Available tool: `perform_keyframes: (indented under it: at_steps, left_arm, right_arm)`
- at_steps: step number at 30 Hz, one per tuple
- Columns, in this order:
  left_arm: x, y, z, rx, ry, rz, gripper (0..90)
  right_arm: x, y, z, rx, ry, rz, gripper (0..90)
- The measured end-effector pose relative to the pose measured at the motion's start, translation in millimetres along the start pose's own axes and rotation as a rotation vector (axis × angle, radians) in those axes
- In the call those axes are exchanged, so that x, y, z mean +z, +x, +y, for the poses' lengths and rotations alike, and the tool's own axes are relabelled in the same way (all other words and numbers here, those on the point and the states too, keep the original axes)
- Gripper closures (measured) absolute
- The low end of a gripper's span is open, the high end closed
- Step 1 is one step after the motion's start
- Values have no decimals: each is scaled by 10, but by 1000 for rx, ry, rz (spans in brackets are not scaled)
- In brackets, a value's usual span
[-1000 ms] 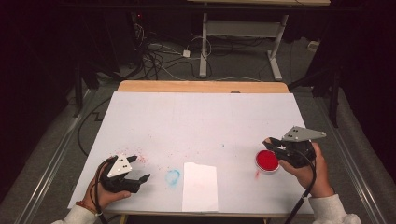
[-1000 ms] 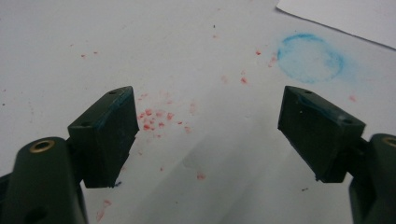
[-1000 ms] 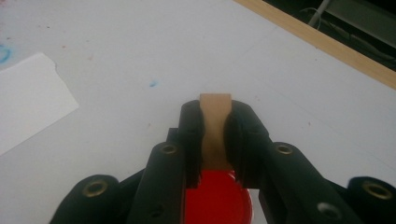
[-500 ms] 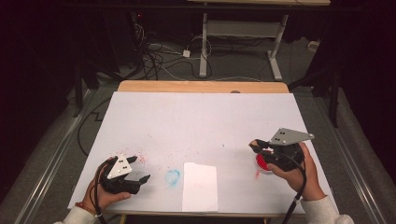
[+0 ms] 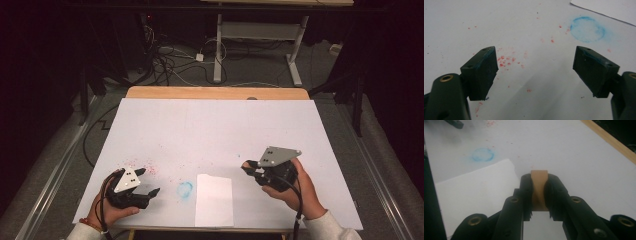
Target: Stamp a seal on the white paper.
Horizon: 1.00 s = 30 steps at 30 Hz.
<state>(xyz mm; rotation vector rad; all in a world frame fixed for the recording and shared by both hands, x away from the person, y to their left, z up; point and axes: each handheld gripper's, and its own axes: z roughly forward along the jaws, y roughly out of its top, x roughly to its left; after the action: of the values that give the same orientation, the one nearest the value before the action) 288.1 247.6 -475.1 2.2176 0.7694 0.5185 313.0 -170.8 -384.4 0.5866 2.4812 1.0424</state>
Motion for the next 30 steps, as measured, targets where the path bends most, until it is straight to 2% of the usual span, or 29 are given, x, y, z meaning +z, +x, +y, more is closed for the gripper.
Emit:
perform_keyframes:
  at_steps: [4, 14, 21, 30]
  left_arm:
    - [-1, -3, -1, 2, 1, 0, 193]
    - [4, -7, 1, 6, 5, -3, 193]
    - [9, -6, -1, 8, 8, -5, 193]
    - [4, -1, -7, 13, 10, -5, 193]
  right_arm:
    - [153, 146, 51, -37, 29, 46, 764]
    - [461, 408, 116, -93, 95, 112, 763]
    - [672, 494, 127, -118, 138, 148, 764]
    - [915, 580, 66, -123, 203, 182, 764]
